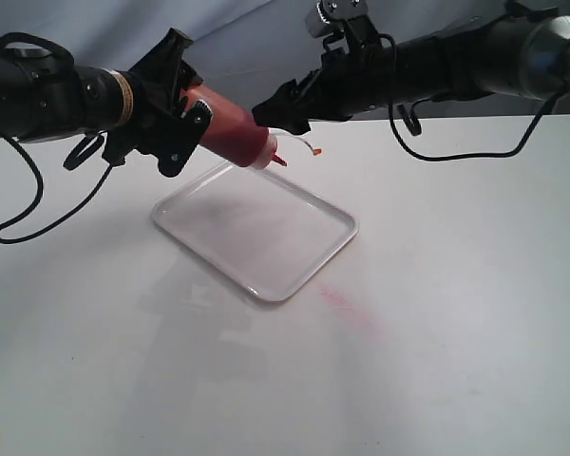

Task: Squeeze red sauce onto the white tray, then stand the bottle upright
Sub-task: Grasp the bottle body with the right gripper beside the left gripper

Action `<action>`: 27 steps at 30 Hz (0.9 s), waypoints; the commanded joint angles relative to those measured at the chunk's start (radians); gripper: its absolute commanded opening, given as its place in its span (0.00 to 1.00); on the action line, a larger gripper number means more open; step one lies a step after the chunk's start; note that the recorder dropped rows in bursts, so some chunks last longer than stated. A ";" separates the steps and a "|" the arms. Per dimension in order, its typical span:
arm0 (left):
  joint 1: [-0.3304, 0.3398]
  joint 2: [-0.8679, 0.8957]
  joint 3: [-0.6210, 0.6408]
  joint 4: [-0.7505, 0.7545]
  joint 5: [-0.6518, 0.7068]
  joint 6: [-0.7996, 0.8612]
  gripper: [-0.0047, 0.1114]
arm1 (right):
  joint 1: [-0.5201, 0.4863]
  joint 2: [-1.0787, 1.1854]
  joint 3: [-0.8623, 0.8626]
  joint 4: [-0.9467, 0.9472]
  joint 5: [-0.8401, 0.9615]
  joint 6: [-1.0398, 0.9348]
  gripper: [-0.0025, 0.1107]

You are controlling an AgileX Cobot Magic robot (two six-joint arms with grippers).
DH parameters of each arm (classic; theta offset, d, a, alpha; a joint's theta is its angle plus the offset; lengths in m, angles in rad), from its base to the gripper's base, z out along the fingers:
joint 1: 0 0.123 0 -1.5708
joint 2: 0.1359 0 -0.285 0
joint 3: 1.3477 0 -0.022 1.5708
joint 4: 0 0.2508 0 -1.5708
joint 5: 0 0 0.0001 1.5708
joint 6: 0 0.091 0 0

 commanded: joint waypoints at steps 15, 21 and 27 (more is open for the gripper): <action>0.002 -0.151 0.103 -0.016 0.020 -0.005 0.04 | 0.132 -0.001 -0.007 -0.131 -0.160 -0.405 0.73; 0.002 -0.188 0.123 -0.016 0.015 -0.003 0.04 | 0.212 0.005 -0.007 -0.140 -0.309 -0.469 0.73; -0.019 -0.190 0.152 -0.016 0.007 -0.001 0.04 | 0.244 0.005 -0.007 -0.138 -0.317 -0.469 0.73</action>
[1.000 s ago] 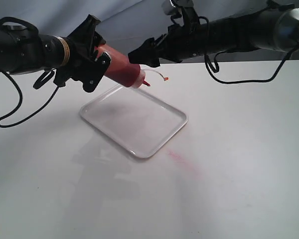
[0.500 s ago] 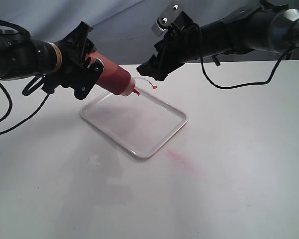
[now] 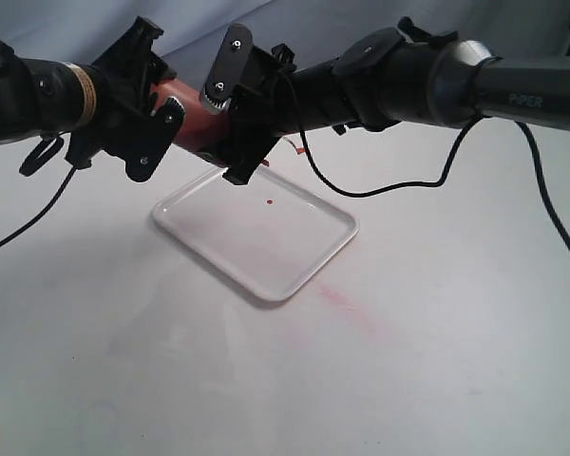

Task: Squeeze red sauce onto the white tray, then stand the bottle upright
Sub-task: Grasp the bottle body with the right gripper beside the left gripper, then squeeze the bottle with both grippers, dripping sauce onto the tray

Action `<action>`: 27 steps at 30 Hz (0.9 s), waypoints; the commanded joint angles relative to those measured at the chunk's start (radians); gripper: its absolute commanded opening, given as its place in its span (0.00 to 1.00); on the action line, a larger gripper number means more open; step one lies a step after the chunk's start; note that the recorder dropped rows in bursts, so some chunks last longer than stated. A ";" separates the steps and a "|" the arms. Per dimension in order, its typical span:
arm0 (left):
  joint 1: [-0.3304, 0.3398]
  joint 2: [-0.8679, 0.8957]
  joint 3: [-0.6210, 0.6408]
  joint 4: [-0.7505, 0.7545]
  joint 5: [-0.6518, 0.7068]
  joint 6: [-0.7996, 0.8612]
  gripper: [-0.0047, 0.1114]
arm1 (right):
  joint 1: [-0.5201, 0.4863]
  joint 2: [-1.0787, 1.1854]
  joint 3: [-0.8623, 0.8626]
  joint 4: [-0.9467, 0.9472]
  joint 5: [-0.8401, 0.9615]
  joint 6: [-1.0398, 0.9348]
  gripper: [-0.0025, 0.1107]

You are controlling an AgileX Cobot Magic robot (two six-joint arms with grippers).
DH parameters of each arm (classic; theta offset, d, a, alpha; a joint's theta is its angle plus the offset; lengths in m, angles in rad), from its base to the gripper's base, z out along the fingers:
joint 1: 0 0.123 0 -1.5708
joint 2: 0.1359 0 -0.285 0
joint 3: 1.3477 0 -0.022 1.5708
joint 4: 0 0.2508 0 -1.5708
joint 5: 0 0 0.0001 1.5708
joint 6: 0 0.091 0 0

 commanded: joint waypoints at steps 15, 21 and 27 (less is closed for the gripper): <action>-0.094 -0.071 0.008 -0.016 0.044 -0.008 0.04 | 0.021 0.033 -0.007 0.018 -0.023 0.125 0.69; -0.094 -0.094 0.008 -0.016 0.044 -0.008 0.04 | 0.050 0.033 -0.007 0.018 -0.016 0.142 0.48; -0.094 -0.093 0.008 -0.016 0.044 -0.009 0.04 | 0.101 0.033 -0.007 0.018 -0.078 0.142 0.26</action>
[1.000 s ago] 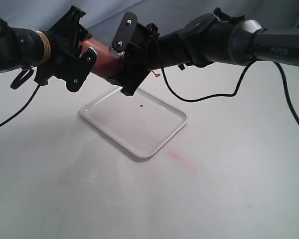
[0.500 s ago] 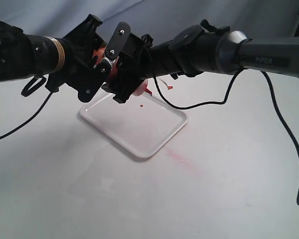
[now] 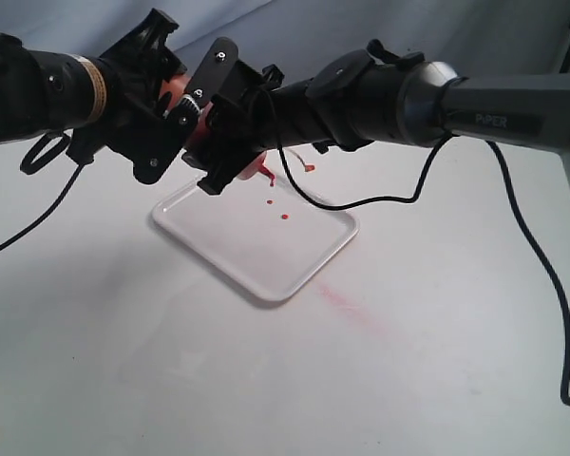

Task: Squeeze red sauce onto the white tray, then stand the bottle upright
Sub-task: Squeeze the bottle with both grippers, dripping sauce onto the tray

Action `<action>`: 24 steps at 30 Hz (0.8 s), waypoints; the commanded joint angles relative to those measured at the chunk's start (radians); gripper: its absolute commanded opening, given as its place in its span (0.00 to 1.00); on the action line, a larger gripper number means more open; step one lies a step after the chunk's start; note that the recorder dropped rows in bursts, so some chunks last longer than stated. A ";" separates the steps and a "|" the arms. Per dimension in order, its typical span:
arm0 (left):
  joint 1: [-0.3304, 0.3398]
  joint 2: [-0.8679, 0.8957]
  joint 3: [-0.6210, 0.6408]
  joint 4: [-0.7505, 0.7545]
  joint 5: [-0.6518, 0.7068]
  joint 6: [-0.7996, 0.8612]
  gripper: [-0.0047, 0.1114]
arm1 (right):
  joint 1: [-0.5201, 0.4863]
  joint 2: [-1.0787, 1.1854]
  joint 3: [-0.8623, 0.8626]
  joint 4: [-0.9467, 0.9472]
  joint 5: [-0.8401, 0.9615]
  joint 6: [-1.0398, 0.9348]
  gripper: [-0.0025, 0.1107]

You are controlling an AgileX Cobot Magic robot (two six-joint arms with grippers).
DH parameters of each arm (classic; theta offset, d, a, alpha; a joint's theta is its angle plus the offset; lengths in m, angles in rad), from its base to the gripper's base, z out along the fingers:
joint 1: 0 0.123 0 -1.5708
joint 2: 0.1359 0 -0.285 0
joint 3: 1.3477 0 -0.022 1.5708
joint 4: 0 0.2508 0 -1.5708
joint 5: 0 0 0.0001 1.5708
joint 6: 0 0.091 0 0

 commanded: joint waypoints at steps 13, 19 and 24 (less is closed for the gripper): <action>-0.005 -0.029 -0.010 -0.016 -0.063 -0.030 0.04 | 0.038 -0.005 0.001 0.010 -0.036 0.005 0.02; -0.005 -0.029 -0.010 -0.016 -0.063 -0.030 0.04 | 0.038 -0.005 0.001 0.018 -0.035 0.005 0.02; -0.005 -0.029 -0.010 -0.016 -0.063 -0.030 0.04 | 0.038 -0.005 0.001 0.018 -0.035 0.005 0.04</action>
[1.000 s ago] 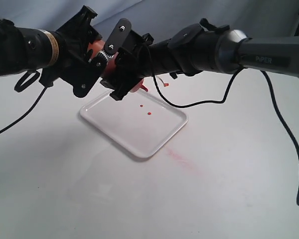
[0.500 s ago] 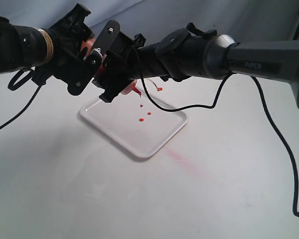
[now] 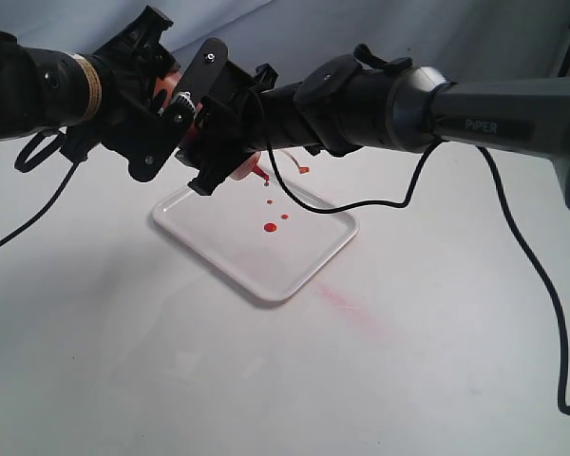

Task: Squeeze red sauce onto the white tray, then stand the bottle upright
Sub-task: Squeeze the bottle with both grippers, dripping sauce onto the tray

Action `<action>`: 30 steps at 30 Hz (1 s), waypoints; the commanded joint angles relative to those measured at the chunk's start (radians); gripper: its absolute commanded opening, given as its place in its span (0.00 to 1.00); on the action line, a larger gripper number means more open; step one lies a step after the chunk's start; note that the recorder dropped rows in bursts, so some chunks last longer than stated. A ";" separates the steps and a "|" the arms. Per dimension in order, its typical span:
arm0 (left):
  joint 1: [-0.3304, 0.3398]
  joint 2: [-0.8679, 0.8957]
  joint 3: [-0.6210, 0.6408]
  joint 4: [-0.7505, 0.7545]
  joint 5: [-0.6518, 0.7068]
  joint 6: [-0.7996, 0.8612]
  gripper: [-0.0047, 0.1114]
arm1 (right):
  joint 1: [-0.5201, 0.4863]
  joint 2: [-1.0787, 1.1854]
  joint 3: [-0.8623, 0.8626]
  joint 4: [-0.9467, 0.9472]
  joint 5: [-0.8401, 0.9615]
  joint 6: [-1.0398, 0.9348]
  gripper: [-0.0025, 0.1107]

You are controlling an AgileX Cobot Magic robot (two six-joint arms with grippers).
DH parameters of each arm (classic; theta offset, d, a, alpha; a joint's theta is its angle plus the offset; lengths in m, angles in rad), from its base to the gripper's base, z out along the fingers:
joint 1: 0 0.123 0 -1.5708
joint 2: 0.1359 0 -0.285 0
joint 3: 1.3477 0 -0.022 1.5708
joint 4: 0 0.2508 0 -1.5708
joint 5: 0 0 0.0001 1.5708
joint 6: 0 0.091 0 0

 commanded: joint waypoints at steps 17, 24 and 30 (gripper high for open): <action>-0.010 -0.024 -0.010 -0.016 -0.077 -0.034 0.04 | 0.014 -0.005 0.001 -0.005 -0.013 -0.008 0.87; -0.010 -0.024 -0.010 -0.016 -0.072 -0.034 0.04 | 0.014 -0.005 0.001 -0.005 -0.027 -0.008 0.88; -0.010 -0.024 -0.010 -0.016 -0.046 -0.011 0.04 | 0.014 -0.015 0.001 -0.005 -0.029 -0.008 0.88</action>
